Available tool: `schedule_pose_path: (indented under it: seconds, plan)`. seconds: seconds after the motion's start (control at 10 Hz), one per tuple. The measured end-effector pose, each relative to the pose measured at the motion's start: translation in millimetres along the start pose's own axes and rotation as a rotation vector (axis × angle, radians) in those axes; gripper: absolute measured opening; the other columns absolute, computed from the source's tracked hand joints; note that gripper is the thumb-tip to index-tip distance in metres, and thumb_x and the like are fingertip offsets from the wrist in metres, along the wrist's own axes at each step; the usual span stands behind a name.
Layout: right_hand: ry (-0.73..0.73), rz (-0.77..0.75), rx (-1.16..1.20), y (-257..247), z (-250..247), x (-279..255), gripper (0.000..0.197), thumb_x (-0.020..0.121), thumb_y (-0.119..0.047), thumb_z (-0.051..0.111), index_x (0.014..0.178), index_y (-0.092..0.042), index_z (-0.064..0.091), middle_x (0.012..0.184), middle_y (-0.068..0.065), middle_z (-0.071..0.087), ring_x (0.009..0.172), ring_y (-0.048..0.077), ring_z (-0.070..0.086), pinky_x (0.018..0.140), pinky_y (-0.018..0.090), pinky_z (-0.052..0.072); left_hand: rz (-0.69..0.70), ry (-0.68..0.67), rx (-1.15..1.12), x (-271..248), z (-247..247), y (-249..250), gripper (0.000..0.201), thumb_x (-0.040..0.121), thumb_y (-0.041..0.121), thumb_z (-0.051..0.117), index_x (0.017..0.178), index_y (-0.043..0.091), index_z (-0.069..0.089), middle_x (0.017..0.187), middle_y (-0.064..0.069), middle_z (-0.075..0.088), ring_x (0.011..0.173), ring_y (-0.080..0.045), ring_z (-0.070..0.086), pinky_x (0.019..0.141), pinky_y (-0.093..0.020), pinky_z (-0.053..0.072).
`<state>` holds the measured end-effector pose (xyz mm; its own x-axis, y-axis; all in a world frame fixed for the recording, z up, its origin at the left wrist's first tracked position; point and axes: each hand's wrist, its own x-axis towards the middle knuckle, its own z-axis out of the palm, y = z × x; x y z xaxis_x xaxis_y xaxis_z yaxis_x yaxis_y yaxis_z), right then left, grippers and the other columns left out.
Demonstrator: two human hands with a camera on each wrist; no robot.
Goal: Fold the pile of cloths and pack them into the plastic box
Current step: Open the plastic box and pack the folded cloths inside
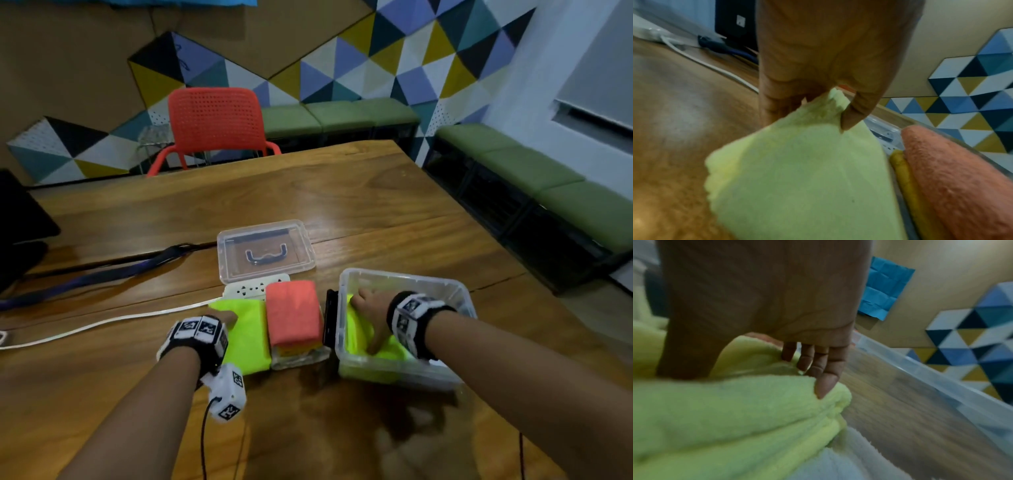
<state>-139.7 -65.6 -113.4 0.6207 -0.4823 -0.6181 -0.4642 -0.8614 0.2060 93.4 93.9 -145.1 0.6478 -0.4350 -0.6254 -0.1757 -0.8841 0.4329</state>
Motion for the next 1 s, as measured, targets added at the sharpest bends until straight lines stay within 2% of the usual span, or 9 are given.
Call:
schedule_pose_path:
  seconds: [0.1, 0.2, 0.4, 0.5, 0.6, 0.7, 0.8, 0.9, 1.0]
  plan:
    - [-0.089, 0.022, 0.057, 4.8, -9.7, -5.3, 0.092, 0.075, -0.048, 0.071, 0.146, -0.014, 0.023, 0.148, 0.013, 0.027, 0.133, 0.032, 0.036, 0.104, 0.044, 0.038, 0.106, 0.14, -0.021, -3.0, -6.3, 3.7, 0.013, 0.093, 0.018, 0.053, 0.097, 0.008, 0.046, 0.135, -0.024, 0.048, 0.125, -0.035, 0.048, 0.099, -0.035, 0.041]
    - [-0.041, 0.057, 0.167, 6.4, -25.7, -14.7, 0.058, 0.093, -0.028, 0.055, 0.143, -0.01, 0.032, 0.149, 0.012, 0.034, 0.135, 0.026, 0.036, 0.105, 0.033, 0.033, 0.187, 0.342, -0.127, -19.1, -29.6, 25.1, 0.047, 0.087, 0.024, 0.059, 0.124, 0.001, 0.041, 0.128, -0.027, 0.051, 0.117, -0.039, 0.052, 0.096, -0.041, 0.043]
    - [0.326, 0.188, 0.454, 14.1, -55.1, -47.7, 0.035, 0.098, -0.016, 0.038, 0.129, -0.003, 0.05, 0.131, 0.019, 0.054, 0.118, 0.031, 0.052, 0.093, 0.032, 0.041, 0.559, 0.493, -0.359, -76.4, -49.0, 88.0, 0.045, 0.094, 0.018, 0.052, 0.129, -0.004, 0.034, 0.126, -0.027, 0.051, 0.114, -0.039, 0.051, 0.088, -0.039, 0.041]
    - [0.428, 0.199, 0.737, 27.5, -59.4, -61.2, 0.038, 0.102, -0.025, 0.033, 0.114, 0.004, 0.054, 0.116, 0.023, 0.06, 0.097, 0.032, 0.058, 0.075, 0.033, 0.045, 0.666, 0.396, -0.423, -93.2, -27.3, 121.7, 0.043, 0.096, 0.017, 0.049, 0.131, -0.004, 0.035, 0.131, -0.024, 0.05, 0.12, -0.036, 0.049, 0.093, -0.036, 0.038]
    - [0.415, 0.193, 1.241, 43.0, -51.0, -70.3, 0.043, 0.101, -0.036, 0.034, 0.13, -0.006, 0.046, 0.098, 0.014, 0.058, 0.077, 0.026, 0.056, 0.062, 0.03, 0.046, 0.699, 0.199, -0.453, -103.5, 7.6, 145.0, 0.042, 0.097, 0.019, 0.047, 0.131, -0.005, 0.038, 0.133, -0.021, 0.05, 0.122, -0.032, 0.049, 0.095, -0.033, 0.039]
    - [0.33, 0.161, 1.598, 51.0, -33.0, -82.8, 0.04, 0.098, -0.034, 0.043, 0.135, -0.02, 0.038, 0.094, 0.008, 0.054, 0.076, 0.022, 0.055, 0.067, 0.033, 0.047, 0.635, -0.058, -0.371, -111.7, 43.9, 159.3, 0.052, 0.096, 0.026, 0.048, 0.138, -0.001, 0.034, 0.137, -0.016, 0.048, 0.124, -0.031, 0.048, 0.099, -0.033, 0.039]
    - [0.29, 0.133, 1.727, 56.7, -6.5, -88.3, 0.047, 0.094, -0.01, 0.051, 0.137, -0.022, 0.034, 0.091, 0.006, 0.054, 0.071, 0.021, 0.056, 0.061, 0.031, 0.048, 0.545, -0.221, -0.248, -113.8, 71.0, 161.1, 0.084, 0.08, 0.031, 0.059, 0.147, 0.007, 0.015, 0.112, -0.019, 0.057, 0.093, -0.031, 0.06, 0.074, -0.037, 0.053]
    - [0.276, 0.18, 1.64, 51.7, 14.7, -92.0, 0.06, 0.091, -0.006, 0.057, 0.141, -0.021, 0.028, 0.089, 0.004, 0.055, 0.07, 0.019, 0.057, 0.058, 0.032, 0.051, 0.592, -0.226, -0.013, -112.7, 86.0, 152.1, 0.085, 0.088, 0.014, 0.053, 0.149, 0.022, -0.006, 0.088, -0.014, 0.054, 0.062, -0.024, 0.051, 0.05, -0.027, 0.039]
    - [0.297, 0.184, 1.517, 38.4, 23.8, -91.4, 0.061, 0.092, -0.005, 0.055, 0.144, -0.017, 0.026, 0.099, 0.008, 0.054, 0.071, 0.017, 0.057, 0.049, 0.025, 0.054, 0.749, -0.16, 0.373, -113.3, 89.6, 146.0, 0.069, 0.092, 0.008, 0.046, 0.149, 0.028, 0.013, 0.139, -0.021, 0.04, 0.1, -0.035, 0.059, 0.07, -0.034, 0.047]
